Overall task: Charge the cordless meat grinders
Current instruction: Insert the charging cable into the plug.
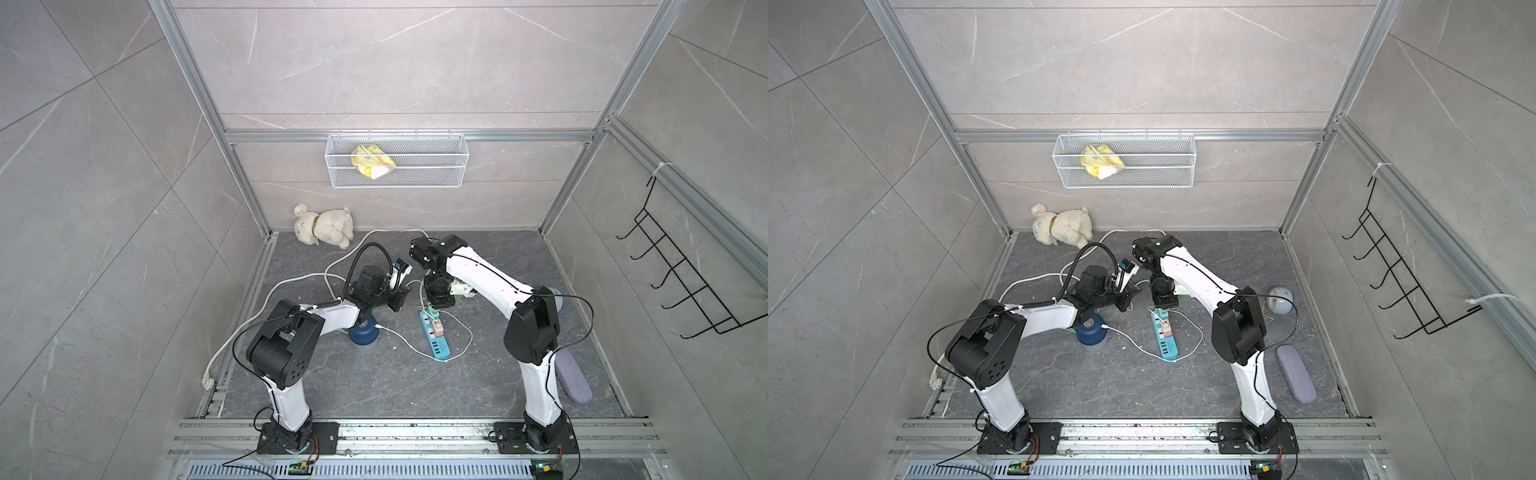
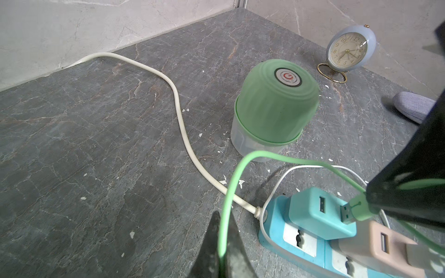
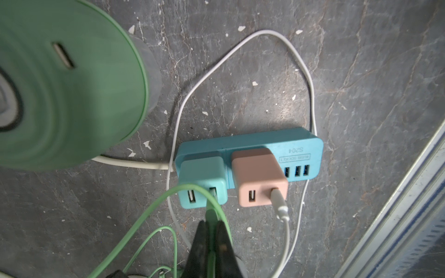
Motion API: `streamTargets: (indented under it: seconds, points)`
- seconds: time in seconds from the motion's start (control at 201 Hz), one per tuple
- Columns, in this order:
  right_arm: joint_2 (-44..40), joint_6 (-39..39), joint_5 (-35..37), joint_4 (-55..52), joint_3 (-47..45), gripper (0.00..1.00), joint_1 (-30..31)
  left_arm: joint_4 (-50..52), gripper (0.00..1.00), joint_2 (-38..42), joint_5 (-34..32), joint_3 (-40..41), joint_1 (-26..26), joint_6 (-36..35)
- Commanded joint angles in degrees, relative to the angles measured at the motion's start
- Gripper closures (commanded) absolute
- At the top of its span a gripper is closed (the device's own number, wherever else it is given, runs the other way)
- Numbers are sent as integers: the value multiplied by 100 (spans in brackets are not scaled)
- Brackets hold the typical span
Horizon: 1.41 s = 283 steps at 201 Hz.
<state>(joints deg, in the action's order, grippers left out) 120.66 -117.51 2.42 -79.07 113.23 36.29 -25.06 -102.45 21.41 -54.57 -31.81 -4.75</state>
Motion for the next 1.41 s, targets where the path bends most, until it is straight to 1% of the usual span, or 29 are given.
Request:
streamTargets:
  seconds: [0.0, 0.12, 0.269, 0.438, 0.603, 0.742, 0.956, 1.166, 1.295, 1.35, 1.405]
  points:
    - [258, -301, 58, 268, -185, 100, 9, -16, 91, 407, 48, 45, -22, -131]
    - [304, -402, 75, 286, -169, 100, 11, 104, 86, 489, 48, 59, -68, -173]
    - [397, -539, 92, 260, -131, 100, 61, 218, 76, 572, 72, 57, -96, -201]
    - [515, -586, 162, 156, -20, 100, 115, 363, 70, 742, 83, 84, -93, -326]
    - [596, -612, 172, 224, -43, 100, 175, 500, 69, 1008, 36, 181, -93, -497]
    - [795, -527, 306, -31, 296, 100, 268, 528, 69, 1289, -128, 345, -88, -608]
    - [891, -457, 444, -211, 567, 100, 304, 528, 69, 1772, -334, 641, -88, -672]
    - [596, -399, 543, 210, 118, 100, 326, 608, 68, 2025, -348, 914, -88, -625]
    - [375, -307, 689, 397, -104, 78, 328, 590, 68, 2038, -365, 930, -88, -614]
    - [297, -230, 725, 509, -183, 78, 326, 598, 68, 2036, -387, 913, -88, -621]
    - [207, -187, 749, 634, -279, 85, 326, 599, 68, 2041, -421, 900, -88, -623]
